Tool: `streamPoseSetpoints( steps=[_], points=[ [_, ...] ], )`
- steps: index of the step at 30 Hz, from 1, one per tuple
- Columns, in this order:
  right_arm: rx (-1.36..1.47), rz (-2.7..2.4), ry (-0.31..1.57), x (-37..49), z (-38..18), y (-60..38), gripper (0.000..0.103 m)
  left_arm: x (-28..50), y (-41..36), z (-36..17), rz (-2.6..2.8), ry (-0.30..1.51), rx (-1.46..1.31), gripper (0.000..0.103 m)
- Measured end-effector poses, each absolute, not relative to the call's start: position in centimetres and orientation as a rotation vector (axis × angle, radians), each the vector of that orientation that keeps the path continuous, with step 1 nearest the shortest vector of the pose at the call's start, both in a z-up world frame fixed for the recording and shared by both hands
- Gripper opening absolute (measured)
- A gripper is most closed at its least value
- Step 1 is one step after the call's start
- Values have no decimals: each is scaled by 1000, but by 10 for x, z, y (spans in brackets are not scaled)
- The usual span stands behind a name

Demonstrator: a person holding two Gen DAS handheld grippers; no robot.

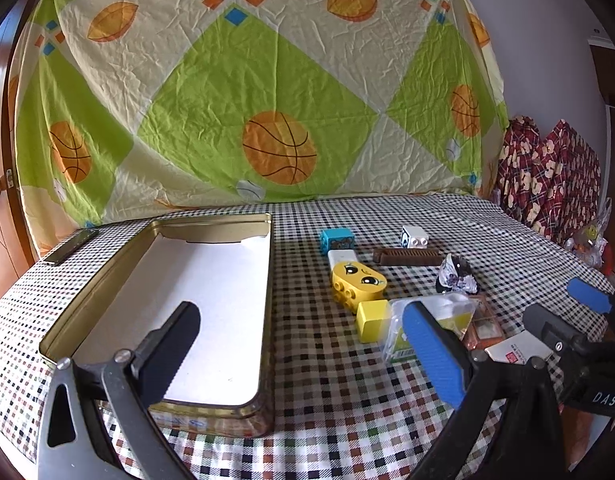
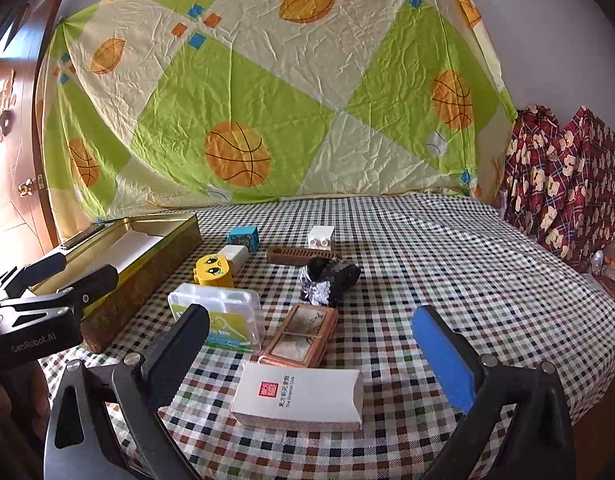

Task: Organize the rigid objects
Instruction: 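Move right gripper to the white box while left gripper approaches the clear plastic box, then grasp the white box with right gripper while left gripper grasps the clear plastic box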

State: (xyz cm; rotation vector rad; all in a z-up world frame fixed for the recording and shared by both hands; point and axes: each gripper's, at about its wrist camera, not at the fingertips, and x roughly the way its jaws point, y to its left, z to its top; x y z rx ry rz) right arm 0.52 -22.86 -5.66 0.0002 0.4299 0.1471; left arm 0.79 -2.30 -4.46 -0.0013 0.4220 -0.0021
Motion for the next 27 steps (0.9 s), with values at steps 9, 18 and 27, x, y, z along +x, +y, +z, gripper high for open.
streamPoseSetpoints(
  steps=[9, 18, 27],
  points=[
    [-35, 141, 499, 9, -82, -224, 102, 7, -29, -50, -18, 425, -2, 103],
    [-19, 150, 564, 20, -95, -226, 102, 12, -34, -55, -35, 447, -3, 103],
    [36, 149, 505, 19, -84, -237, 79, 18, -53, -59, -79, 479, 8, 103]
  ],
)
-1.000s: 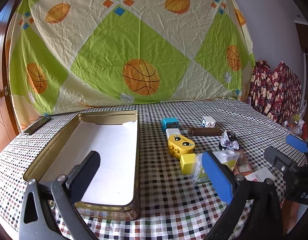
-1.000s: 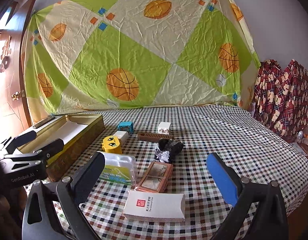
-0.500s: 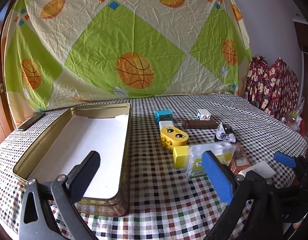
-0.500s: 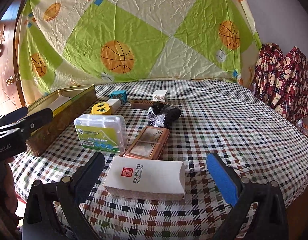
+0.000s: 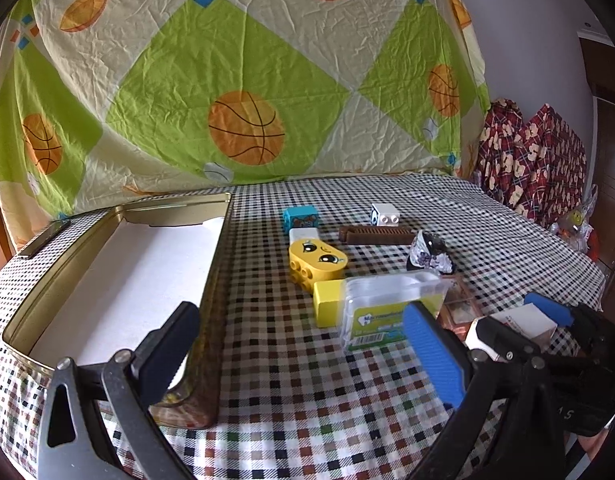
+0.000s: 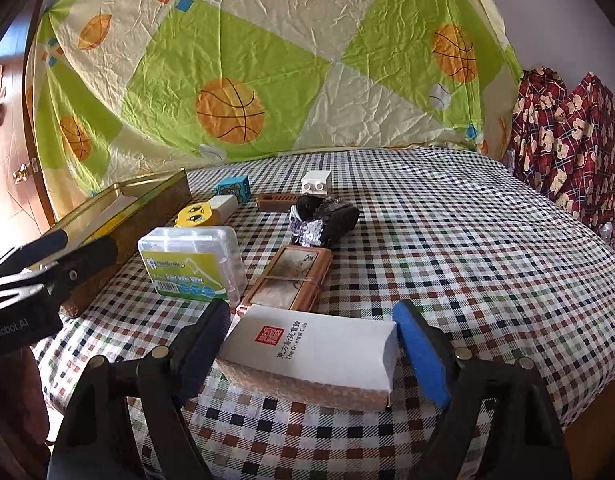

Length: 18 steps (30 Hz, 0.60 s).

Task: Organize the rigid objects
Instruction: 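Grasp the white box with right gripper while left gripper grasps the clear plastic box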

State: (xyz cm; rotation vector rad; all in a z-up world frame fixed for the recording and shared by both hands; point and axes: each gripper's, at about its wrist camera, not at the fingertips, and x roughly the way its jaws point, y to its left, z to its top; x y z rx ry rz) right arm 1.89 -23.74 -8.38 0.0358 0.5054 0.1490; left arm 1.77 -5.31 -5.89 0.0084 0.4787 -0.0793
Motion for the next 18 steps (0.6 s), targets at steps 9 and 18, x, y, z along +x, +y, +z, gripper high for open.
streamPoseSetpoints(
  steps=[9, 18],
  points=[
    [96, 121, 524, 35, -77, -259, 67, 31, -70, -62, -99, 521, 28, 103],
    [36, 181, 577, 20, -83, -231, 99, 25, -63, -68, -85, 529, 14, 102]
  ],
)
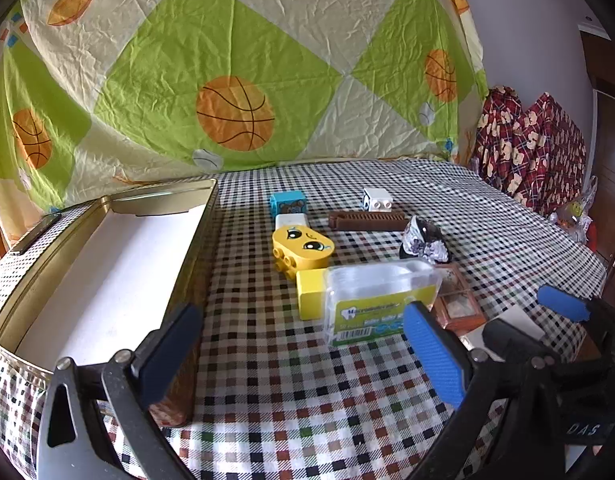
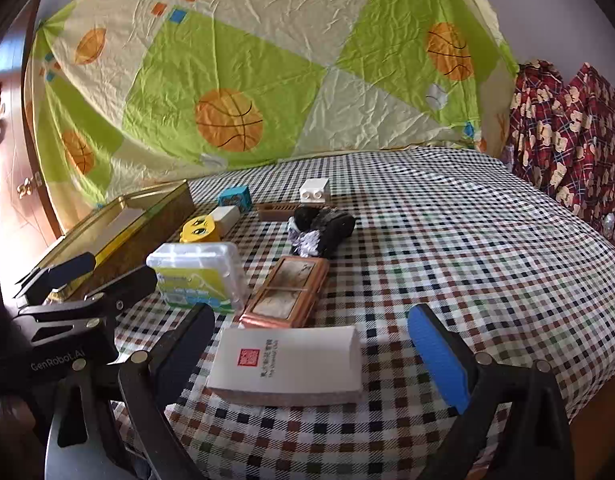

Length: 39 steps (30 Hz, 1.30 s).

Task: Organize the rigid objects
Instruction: 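Grasp the white box with right gripper while left gripper grasps the clear plastic box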

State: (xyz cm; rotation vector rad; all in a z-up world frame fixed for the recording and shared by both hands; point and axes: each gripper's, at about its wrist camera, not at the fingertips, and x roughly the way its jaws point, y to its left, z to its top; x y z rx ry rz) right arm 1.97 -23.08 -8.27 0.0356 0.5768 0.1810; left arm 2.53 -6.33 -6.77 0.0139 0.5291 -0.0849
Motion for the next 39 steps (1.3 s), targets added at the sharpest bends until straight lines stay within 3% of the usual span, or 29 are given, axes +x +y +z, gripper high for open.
streamPoseSetpoints(
  steps=[9, 11, 18, 35, 39],
  points=[
    [14, 170, 631, 23, -99, -234, 99, 26, -61, -70, -73, 543, 8, 103],
    [18, 175, 616, 22, -96, -236, 81, 27, -62, -69, -86, 550, 1, 103],
    [60, 63, 482, 24, -72, -259, 81, 35, -78, -65, -110, 572, 15, 103],
    [89, -33, 508, 75, -71, -284, 81, 72, -121, -68, -111, 668, 81, 102],
    [50, -29, 535, 79, -72, -278, 81, 81, -110, -72, -140, 720, 8, 90]
  ],
)
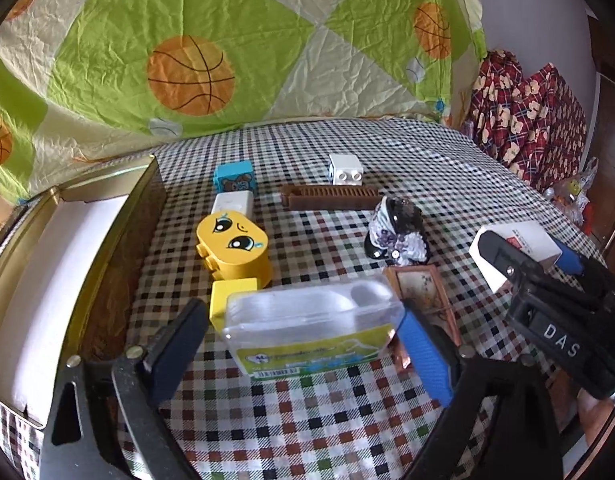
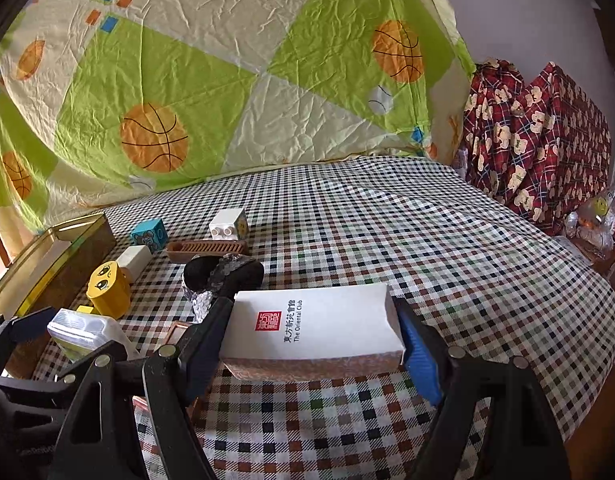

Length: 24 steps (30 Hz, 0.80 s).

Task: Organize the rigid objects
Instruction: 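Grasp the white box with right gripper while left gripper grasps the clear plastic box, then carry the white box and clear plastic box with both grippers toward the gold tin tray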

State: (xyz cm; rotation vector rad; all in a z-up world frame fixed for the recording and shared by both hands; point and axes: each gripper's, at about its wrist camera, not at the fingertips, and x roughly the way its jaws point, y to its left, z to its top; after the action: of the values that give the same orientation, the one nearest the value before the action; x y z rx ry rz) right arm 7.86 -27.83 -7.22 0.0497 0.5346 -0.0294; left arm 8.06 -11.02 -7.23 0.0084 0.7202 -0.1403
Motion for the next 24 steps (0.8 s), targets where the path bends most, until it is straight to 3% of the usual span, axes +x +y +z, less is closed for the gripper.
streamPoseSetpoints(
  steps=[2, 24],
  points=[
    [57, -27, 542, 79, -73, -280, 81, 81, -106, -74, -156, 727, -25, 83],
    [36, 26, 429, 79, -61, -260, 81, 52, -88, -58, -176, 532, -27, 83]
  ],
)
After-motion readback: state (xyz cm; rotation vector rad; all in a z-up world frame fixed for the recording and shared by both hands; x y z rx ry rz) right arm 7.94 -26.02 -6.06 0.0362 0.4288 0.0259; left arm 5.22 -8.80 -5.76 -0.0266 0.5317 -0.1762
